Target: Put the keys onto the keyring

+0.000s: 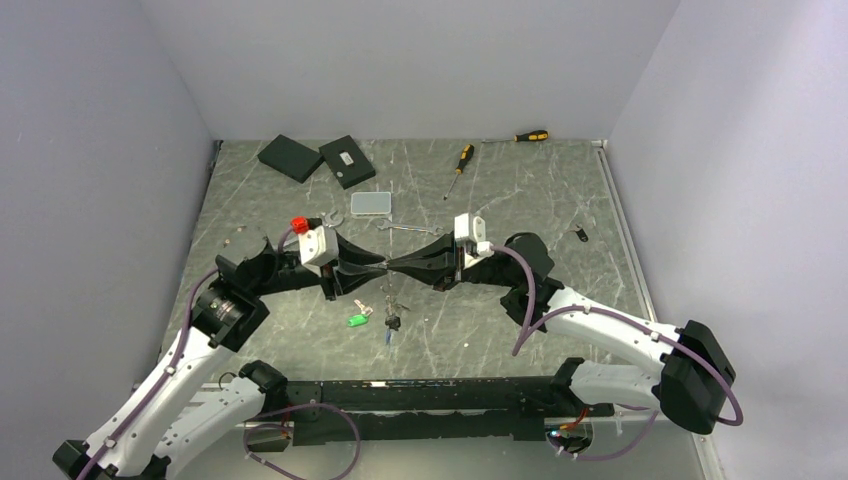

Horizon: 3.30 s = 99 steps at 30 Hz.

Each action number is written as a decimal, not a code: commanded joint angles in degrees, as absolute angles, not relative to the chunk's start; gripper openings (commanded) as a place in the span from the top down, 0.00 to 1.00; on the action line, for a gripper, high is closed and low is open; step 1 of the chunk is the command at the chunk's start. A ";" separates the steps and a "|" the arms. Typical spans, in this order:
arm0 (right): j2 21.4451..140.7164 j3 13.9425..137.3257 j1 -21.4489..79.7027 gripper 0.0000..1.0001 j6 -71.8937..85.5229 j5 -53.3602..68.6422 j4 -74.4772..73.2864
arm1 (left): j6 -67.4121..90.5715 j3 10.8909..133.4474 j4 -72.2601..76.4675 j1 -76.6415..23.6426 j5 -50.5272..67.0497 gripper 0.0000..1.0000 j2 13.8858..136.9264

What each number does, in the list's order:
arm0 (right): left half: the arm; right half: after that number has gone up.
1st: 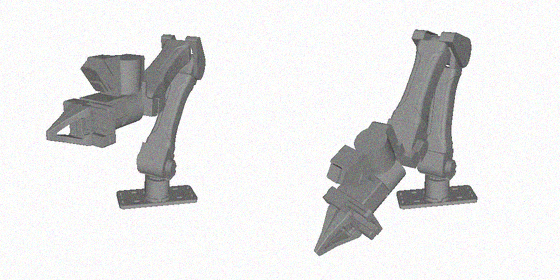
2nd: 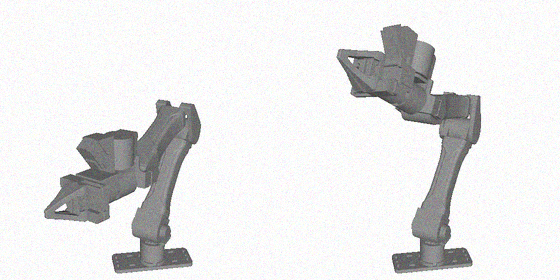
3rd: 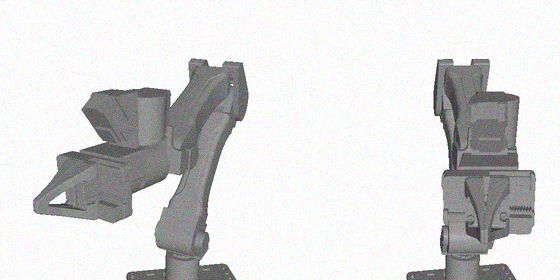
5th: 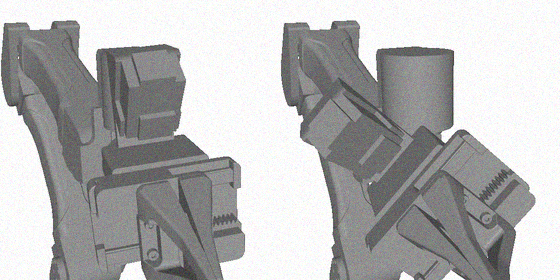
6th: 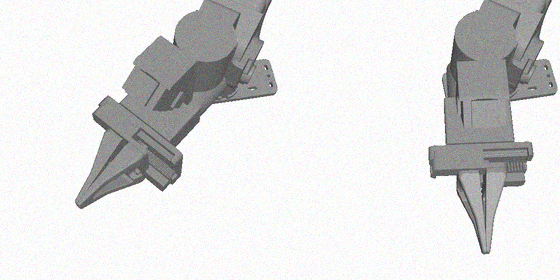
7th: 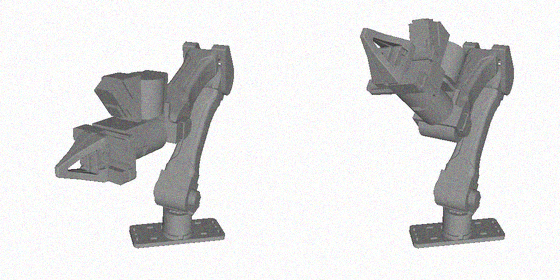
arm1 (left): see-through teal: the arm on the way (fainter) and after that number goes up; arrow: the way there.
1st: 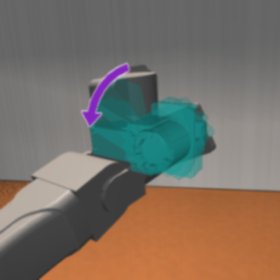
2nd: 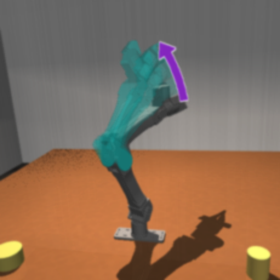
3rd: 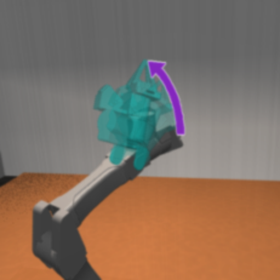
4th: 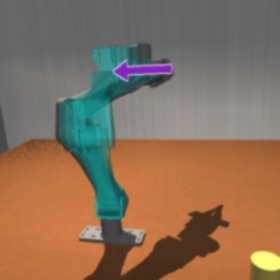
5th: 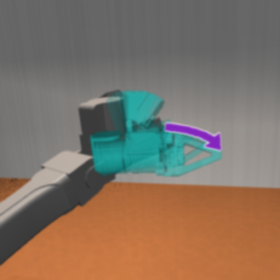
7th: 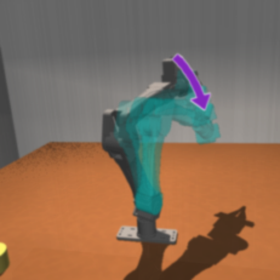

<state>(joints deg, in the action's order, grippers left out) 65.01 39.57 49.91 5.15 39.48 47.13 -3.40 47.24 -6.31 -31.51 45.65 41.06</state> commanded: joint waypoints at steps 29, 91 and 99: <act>63.48 41.59 49.83 0.61 4.08 39.10 44.11 | -6.04 49.36 -9.90 -31.73 46.05 1.00 41.21; 111.50 71.91 -15.36 0.59 17.78 -6.49 -5.82 | -4.39 44.39 -14.46 -31.63 17.86 1.00 40.71; 112.61 72.96 -15.42 0.70 17.95 -4.39 -7.09 | -4.39 44.38 -14.59 -31.64 17.83 1.00 40.25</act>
<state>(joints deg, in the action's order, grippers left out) 111.98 69.56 -15.11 18.37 -5.72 -6.37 -4.86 44.23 -18.31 -31.53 17.67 41.34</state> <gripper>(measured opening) 0.333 0.010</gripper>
